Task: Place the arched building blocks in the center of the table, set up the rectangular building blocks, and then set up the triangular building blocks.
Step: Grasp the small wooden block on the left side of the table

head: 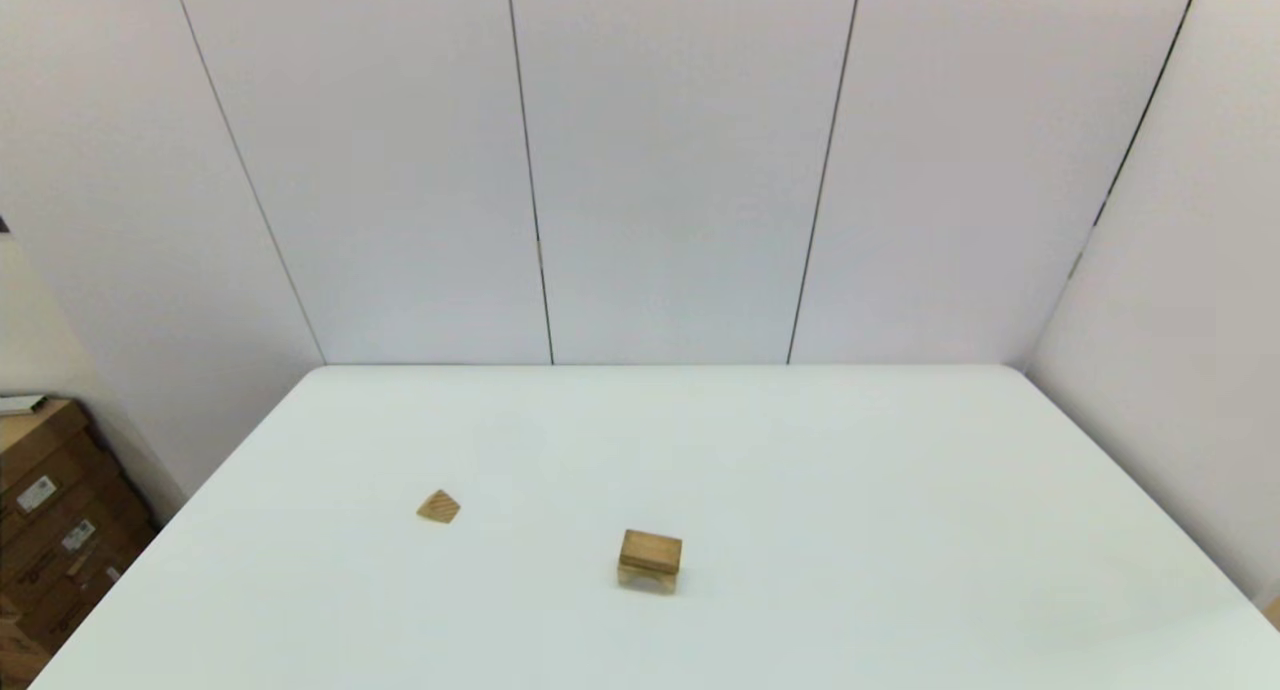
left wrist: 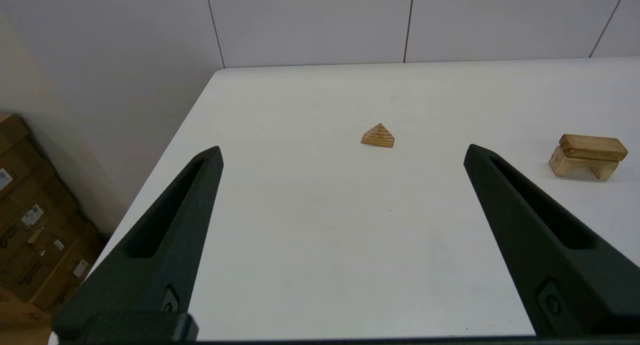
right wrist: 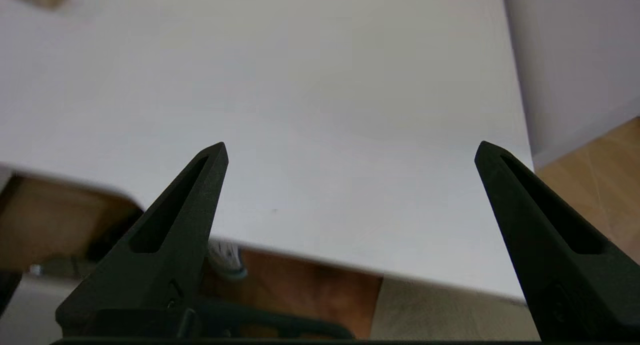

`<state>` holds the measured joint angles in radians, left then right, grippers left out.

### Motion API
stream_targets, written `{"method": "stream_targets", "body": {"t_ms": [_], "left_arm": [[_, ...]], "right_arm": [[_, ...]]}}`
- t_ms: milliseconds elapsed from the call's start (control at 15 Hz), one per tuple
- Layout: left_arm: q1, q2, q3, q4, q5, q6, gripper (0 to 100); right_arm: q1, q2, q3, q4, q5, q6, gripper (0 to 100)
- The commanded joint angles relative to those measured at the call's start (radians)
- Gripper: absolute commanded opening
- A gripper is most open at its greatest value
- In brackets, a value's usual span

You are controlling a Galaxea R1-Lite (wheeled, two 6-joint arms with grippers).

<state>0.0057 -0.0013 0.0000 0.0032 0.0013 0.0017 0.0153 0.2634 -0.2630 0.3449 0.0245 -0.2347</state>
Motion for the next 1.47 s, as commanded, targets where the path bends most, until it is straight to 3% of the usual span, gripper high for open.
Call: {"method": "stream_targets", "body": {"t_ms": [67, 600, 1200, 1467], "left_arm": [[0.000, 0.001, 0.000, 0.000, 0.000, 0.000, 100], [0.000, 0.001, 0.000, 0.000, 0.000, 0.000, 100], [0.000, 0.001, 0.000, 0.000, 0.000, 0.000, 100], [0.000, 0.001, 0.000, 0.000, 0.000, 0.000, 100]], "right_arm": [[-0.009, -0.061, 0.125, -0.242, 0.000, 0.052, 100], [-0.020, -0.105, 0.252, -0.403, -0.014, 0.043, 100], [-0.017, -0.265, 0.265, -0.373, 0.032, 0.034, 100], [-0.017, -0.265, 0.263, -0.351, 0.035, 0.084, 100]]}}
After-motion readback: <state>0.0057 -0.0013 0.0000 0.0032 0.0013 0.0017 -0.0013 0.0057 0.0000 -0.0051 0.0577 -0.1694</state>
